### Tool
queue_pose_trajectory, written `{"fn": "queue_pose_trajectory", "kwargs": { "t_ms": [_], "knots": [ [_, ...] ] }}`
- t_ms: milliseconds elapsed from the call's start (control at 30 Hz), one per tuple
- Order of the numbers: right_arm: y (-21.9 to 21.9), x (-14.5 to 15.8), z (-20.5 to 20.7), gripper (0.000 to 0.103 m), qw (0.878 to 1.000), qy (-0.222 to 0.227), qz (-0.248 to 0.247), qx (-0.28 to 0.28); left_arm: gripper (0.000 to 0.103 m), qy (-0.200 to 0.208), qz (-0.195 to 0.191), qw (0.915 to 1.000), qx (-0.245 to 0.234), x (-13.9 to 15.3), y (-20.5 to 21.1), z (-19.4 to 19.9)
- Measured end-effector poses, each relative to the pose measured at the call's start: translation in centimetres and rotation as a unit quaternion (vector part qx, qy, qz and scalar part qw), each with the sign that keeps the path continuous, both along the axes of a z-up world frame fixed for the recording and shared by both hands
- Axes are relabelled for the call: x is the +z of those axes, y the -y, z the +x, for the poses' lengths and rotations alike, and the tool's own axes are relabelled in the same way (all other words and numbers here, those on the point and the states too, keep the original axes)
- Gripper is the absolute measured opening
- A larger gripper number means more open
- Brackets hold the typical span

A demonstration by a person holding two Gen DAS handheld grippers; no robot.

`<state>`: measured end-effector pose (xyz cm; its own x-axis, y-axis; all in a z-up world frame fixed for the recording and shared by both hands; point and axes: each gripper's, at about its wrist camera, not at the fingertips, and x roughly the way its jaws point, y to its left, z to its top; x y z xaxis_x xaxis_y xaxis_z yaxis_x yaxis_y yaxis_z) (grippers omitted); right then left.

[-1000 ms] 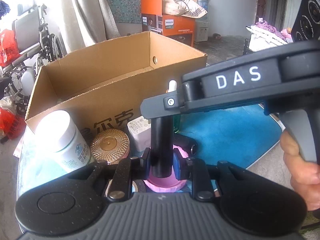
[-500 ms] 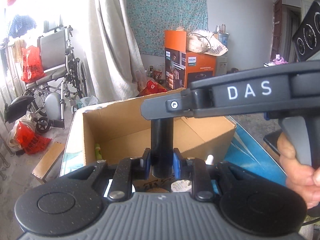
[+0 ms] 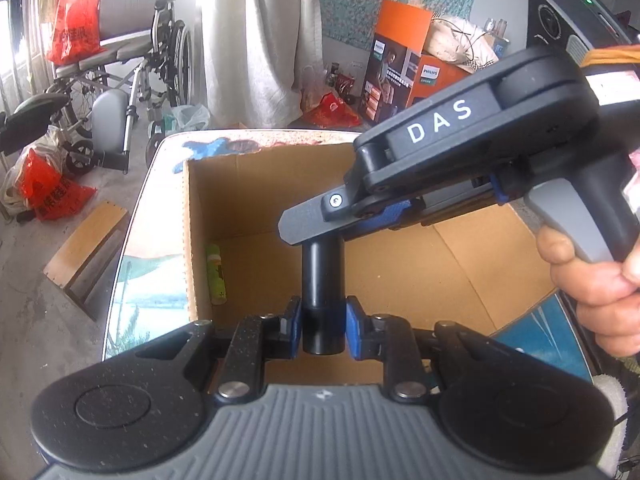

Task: Organize rigid objects
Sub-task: 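Lift the black cylinder with the right gripper and carry it into the box, then open the right gripper inside the box and withdraw it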

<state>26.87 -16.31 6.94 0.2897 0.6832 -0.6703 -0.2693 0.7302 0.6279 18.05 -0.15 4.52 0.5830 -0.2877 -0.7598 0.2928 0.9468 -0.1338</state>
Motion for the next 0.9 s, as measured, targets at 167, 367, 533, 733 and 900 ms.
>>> {"fn": "queue_pose_trajectory", "kwargs": {
  "t_ms": [167, 367, 533, 733, 900],
  "knots": [
    [-1.1, -4.3, 2.8, 0.021, 0.997, -0.075, 0.004, 0.012, 0.023, -0.029, 0.005, 0.9996, 0.004, -1.9, -0.8, 1.0],
    [-2.7, -8.9, 5.9, 0.022, 0.987, -0.152, -0.011, 0.046, 0.026, -0.022, 0.012, 0.9997, -0.005, -1.8, -1.1, 0.8],
    [-5.2, -12.8, 6.8, 0.023, 0.978, -0.189, -0.056, 0.065, 0.028, -0.016, 0.003, 0.9999, -0.001, -1.4, -1.8, 0.9],
    [-6.8, -13.0, 6.8, 0.025, 0.980, -0.180, -0.051, 0.068, 0.031, 0.010, -0.001, 0.9999, 0.005, -0.5, -2.4, 0.1],
    [-5.4, -10.7, 6.1, 0.046, 0.986, -0.158, -0.041, 0.043, 0.038, 0.037, -0.025, 0.9989, 0.010, 1.0, -2.7, -1.3]
  ]
}}
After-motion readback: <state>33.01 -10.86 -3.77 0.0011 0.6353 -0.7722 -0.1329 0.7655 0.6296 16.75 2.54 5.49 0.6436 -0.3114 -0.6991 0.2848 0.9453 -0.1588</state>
